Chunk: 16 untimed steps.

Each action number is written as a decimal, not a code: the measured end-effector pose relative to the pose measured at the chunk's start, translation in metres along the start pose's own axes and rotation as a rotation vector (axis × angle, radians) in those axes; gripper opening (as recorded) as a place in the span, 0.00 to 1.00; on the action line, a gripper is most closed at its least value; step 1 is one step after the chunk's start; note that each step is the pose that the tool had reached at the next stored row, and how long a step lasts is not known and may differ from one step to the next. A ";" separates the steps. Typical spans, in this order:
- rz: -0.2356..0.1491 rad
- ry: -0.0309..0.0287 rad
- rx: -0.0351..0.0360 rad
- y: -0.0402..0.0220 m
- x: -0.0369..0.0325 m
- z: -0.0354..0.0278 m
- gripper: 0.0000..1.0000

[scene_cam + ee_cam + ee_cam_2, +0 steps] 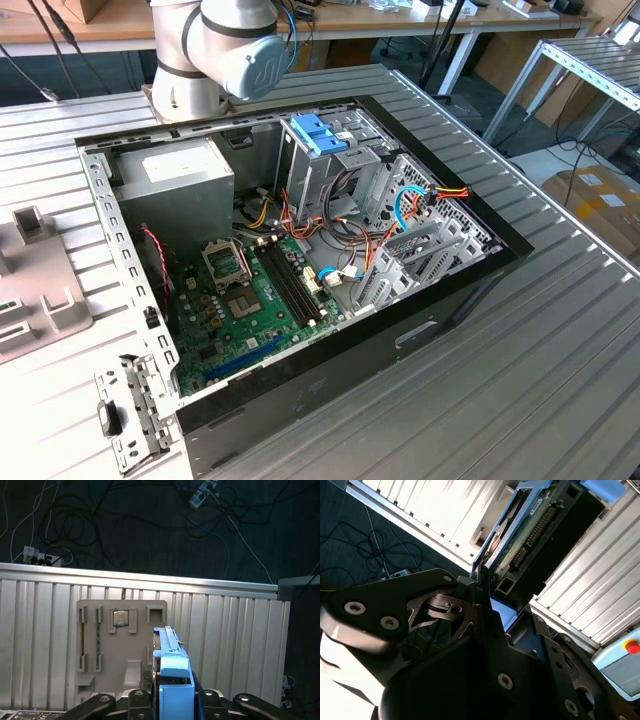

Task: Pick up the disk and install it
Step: 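Pick up the disk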

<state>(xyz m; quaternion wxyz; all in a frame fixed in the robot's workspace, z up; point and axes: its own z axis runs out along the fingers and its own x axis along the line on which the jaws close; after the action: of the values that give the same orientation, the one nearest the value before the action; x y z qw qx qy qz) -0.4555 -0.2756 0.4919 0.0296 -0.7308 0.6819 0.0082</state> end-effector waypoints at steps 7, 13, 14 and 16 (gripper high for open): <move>0.000 0.0000 0.0000 -0.0051 0.0027 0.0000 0.37; 0.000 0.0000 -0.0002 -0.0118 0.0049 0.0001 0.37; 0.000 0.0000 -0.0004 -0.0131 0.0053 0.0001 0.37; 0.000 0.0000 -0.0003 -0.0149 0.0058 0.0002 0.37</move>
<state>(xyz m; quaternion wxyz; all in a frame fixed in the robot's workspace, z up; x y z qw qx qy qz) -0.4402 -0.2803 0.4919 0.0295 -0.7308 0.6819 0.0083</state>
